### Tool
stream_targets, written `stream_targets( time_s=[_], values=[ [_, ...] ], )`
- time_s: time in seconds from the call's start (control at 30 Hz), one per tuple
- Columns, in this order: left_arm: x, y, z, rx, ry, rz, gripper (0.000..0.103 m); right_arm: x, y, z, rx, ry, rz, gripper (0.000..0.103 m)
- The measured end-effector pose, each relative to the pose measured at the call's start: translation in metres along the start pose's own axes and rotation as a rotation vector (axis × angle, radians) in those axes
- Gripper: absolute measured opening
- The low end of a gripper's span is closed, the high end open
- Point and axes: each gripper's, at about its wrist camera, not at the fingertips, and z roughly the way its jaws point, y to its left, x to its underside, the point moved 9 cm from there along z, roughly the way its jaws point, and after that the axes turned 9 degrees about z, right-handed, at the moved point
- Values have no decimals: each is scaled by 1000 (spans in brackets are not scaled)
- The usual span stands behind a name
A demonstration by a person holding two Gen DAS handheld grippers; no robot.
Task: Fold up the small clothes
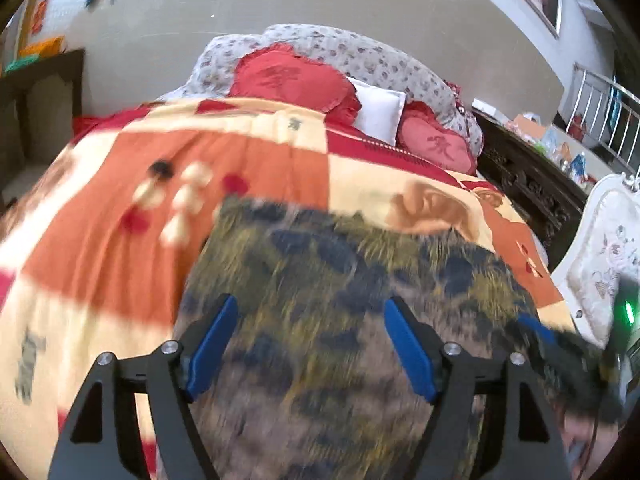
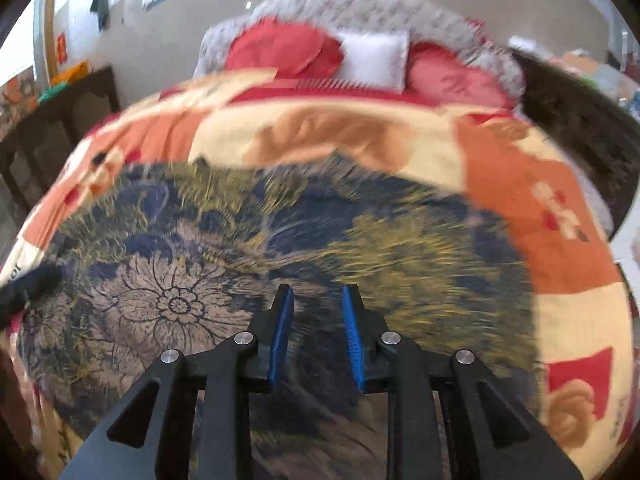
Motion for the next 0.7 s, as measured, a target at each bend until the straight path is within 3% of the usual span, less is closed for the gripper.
stream_targets(
  time_s=[0.1, 0.2, 0.27, 0.37, 0.5, 0.6, 0.7],
  values=[
    [-6, -1, 45, -23, 107, 5, 76, 20, -19, 0, 24, 39, 17, 15],
    [20, 6, 84, -81, 220, 14, 71, 31, -29, 11, 3, 44, 41, 18],
    [25, 1, 84, -145, 153, 100, 72, 31, -29, 10, -2, 39, 45, 18],
    [24, 5, 86, -127, 152, 57, 72, 32, -27, 13, 12, 24, 39, 19],
    [24, 2, 88, -143, 158, 80, 73, 30, -31, 16, -13, 26, 66, 19],
    [18, 0, 78, -98, 202, 77, 73, 29, -34, 17, -32, 29, 84, 19],
    [12, 6, 27, 53, 166, -41, 73, 29, -33, 17, -21, 28, 76, 19]
  ],
)
